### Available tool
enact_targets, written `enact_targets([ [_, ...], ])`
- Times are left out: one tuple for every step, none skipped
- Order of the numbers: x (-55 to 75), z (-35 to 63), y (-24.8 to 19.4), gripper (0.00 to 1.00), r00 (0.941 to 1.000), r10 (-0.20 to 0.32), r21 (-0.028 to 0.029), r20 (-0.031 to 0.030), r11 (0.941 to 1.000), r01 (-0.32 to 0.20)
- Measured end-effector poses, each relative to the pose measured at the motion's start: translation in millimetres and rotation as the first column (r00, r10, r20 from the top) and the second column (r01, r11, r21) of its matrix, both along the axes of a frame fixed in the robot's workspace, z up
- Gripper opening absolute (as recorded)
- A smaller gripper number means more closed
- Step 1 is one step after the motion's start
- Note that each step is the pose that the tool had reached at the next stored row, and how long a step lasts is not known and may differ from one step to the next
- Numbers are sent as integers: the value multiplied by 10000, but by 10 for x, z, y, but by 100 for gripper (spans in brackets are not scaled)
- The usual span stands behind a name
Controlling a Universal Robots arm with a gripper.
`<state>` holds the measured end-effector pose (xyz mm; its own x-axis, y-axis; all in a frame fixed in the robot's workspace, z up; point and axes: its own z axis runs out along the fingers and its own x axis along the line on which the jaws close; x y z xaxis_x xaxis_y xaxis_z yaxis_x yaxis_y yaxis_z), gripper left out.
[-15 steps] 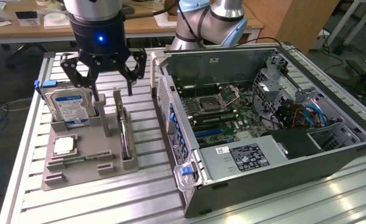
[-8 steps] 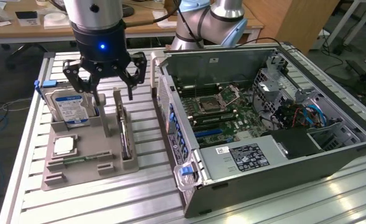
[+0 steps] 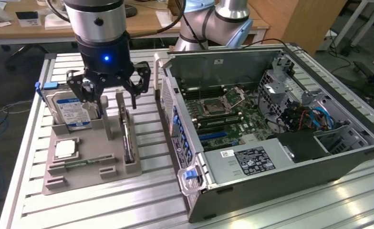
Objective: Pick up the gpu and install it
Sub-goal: 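Pick up the gpu and move the gpu toward the slot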
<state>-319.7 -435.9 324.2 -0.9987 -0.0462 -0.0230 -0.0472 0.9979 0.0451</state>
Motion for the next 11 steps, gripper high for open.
enact_targets([
  [0,-18,0,71,10000,0,0,0,10000,0],
  [-1,-36,0,71,10000,-1,0,-1,10000,1],
  [0,-54,0,71,10000,-1,-3,-1,10000,1],
  [0,-73,1,71,10000,0,-12,-1,10000,0],
  [0,-91,2,71,10000,0,-28,-2,10000,0],
  [0,-109,4,71,10000,1,-41,-1,10000,-1],
  [0,-127,7,71,10000,0,-49,-2,10000,0],
  [0,-145,10,71,10000,0,-51,-1,10000,0],
  [0,-163,14,71,10000,0,-52,-2,10000,0],
  [0,-181,18,71,10000,-1,-52,-1,10000,1],
  [0,-200,21,71,10000,0,-52,-1,10000,0],
])
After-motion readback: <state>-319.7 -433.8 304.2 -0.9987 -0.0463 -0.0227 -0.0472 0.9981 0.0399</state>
